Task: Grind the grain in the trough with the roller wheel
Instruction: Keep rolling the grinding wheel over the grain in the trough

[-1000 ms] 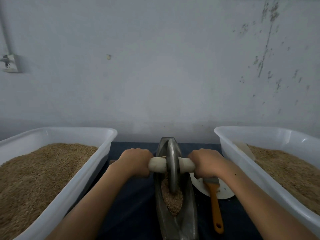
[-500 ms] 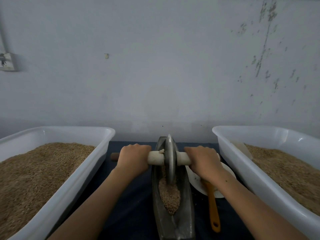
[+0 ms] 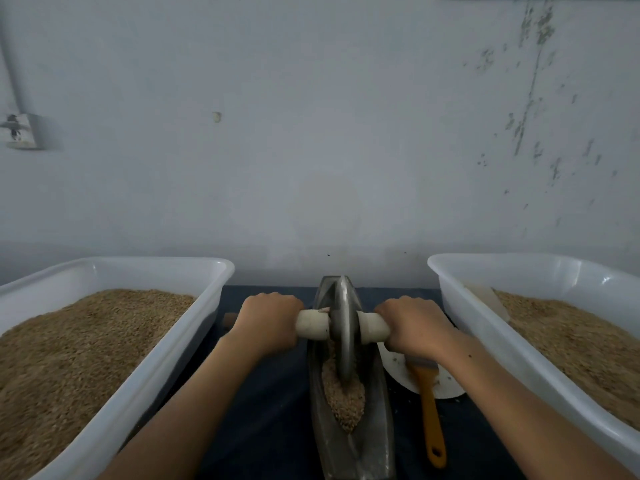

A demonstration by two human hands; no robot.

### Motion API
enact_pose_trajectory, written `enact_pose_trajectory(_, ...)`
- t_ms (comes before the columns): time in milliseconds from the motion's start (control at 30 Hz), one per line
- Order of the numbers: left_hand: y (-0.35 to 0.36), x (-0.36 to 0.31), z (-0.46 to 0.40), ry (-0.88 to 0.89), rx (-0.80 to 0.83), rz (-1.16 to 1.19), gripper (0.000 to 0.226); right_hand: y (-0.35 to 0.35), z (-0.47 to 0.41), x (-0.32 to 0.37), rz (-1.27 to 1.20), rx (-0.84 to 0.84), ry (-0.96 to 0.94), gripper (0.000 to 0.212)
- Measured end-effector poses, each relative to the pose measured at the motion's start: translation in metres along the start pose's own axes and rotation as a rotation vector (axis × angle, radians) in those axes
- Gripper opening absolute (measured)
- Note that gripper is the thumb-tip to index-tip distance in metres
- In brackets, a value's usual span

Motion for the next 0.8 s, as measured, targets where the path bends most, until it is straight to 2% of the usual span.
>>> enact_pose_trajectory(100,-0.008,0.000,0.003,-0.044,-0.152,-0.035,0.021,-0.007,0.000,-0.001,-0.024,-0.136,0.044,0.016)
enact_pose_trajectory(200,-0.008,-0.001,0.003,-0.026,-0.147,-0.034,0.022,-0.007,0.001,-0.001,-0.046,-0.123,0.041,0.016)
enact_pose_trajectory(300,0.002,-0.002,-0.001,0.011,0.023,0.006,0.030,-0.003,0.000,0.000,-0.001,-0.009,0.003,0.021)
enact_pose_trajectory(433,0.024,-0.003,0.008,0.014,0.335,0.188,0.038,0.012,0.006,0.003,0.009,0.293,-0.022,0.034)
enact_pose_trajectory(533,0.030,-0.005,0.013,0.007,0.403,0.275,0.031,0.017,0.008,0.003,0.017,0.347,-0.012,0.035)
enact_pose_trajectory(633,0.023,-0.002,0.009,-0.013,0.313,0.175,0.035,0.012,0.004,0.003,0.005,0.255,-0.010,0.030)
enact_pose_trajectory(800,-0.006,-0.004,0.000,-0.018,-0.081,-0.012,0.024,-0.004,-0.002,-0.001,-0.017,-0.078,0.048,0.014)
Point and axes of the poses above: each hand's wrist, its own z-axis away from the middle knuckle, its own y-axis out of the palm, x = y × z, the point moved 10 cm from there along -z, towards the middle knuckle, and after that the axes turned 10 degrees about y, right-handed, at the moved point
